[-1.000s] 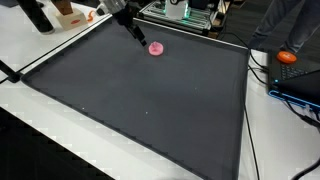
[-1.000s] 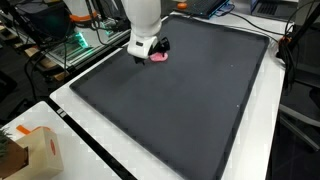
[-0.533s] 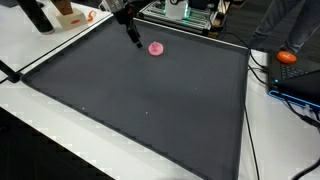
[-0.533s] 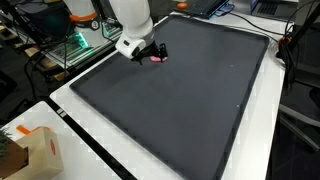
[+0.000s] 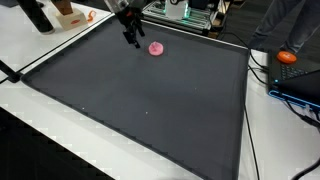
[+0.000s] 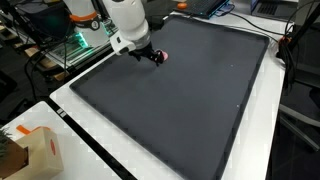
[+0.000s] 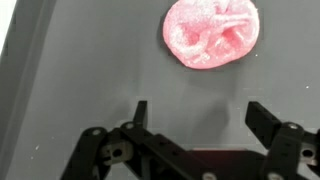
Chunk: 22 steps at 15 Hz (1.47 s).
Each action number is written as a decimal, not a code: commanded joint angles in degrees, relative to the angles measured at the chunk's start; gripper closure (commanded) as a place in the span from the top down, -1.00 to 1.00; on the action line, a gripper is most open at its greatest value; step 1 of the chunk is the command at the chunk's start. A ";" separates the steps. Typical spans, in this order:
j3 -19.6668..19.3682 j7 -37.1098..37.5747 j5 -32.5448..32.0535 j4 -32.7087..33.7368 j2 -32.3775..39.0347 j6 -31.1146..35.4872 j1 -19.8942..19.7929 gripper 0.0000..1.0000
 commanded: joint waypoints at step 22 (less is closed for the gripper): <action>-1.95 -4.83 25.27 -2.49 0.73 -5.31 -1.02 1.00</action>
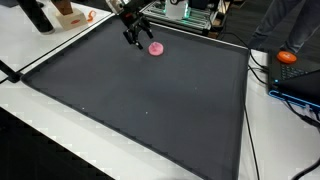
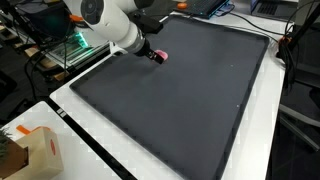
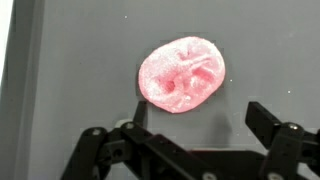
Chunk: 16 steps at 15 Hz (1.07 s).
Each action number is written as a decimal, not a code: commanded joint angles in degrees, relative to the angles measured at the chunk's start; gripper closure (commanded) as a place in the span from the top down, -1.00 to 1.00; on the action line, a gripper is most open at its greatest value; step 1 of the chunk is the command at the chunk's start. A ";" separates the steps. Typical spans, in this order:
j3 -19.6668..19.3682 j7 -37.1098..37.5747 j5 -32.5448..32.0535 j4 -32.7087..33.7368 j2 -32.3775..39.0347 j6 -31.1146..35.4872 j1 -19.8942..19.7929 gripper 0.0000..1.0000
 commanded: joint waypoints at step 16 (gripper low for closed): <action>-0.25 -12.75 1.61 -1.68 -1.97 0.69 1.61 1.00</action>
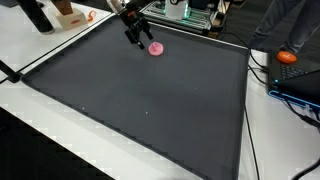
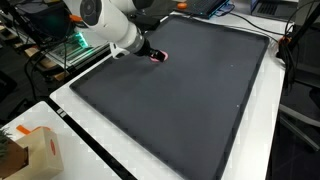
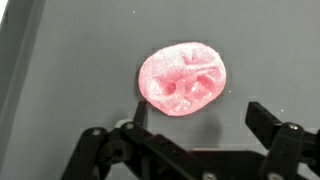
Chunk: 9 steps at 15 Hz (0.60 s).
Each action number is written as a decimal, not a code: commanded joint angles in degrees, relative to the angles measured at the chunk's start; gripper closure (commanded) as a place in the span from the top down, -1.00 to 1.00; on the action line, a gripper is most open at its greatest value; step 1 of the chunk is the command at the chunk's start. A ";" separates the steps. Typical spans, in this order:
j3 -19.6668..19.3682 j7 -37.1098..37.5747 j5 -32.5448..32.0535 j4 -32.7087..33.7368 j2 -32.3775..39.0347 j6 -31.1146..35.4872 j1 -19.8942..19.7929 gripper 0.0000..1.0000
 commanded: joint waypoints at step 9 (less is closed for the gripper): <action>1.83 5.09 -15.79 -1.96 -7.97 6.73 6.75 1.00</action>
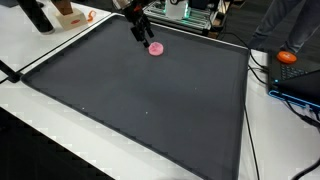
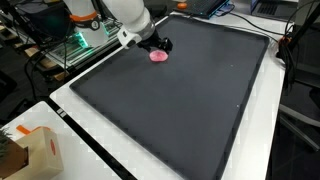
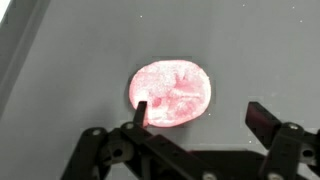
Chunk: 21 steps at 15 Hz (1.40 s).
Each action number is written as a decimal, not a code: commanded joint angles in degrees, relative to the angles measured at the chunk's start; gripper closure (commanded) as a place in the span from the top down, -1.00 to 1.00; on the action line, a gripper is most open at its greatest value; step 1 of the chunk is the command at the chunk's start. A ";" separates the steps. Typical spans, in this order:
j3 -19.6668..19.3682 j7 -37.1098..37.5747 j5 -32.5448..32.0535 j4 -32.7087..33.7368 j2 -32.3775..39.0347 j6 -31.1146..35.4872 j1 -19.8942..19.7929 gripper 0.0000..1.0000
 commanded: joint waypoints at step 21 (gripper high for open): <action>7.28 26.80 -35.23 0.22 -12.66 0.70 3.58 1.00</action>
